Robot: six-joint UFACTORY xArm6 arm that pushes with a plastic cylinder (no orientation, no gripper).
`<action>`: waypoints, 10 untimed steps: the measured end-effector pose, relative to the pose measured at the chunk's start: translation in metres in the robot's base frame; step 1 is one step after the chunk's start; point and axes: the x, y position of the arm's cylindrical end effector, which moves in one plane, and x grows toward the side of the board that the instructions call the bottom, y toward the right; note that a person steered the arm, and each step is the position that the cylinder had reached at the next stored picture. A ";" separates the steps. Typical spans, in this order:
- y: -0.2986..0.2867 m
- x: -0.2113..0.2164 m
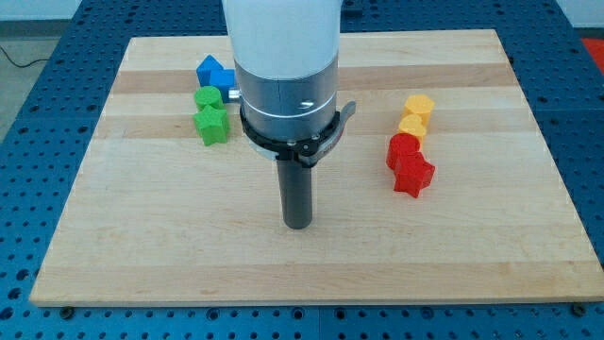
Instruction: Push the red blocks towards the left side of the board
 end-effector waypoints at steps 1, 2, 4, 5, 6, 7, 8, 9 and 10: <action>0.003 0.000; 0.059 0.013; 0.218 0.006; 0.254 -0.018; 0.238 -0.030; 0.203 -0.032; 0.159 -0.036; 0.130 -0.050; 0.126 -0.054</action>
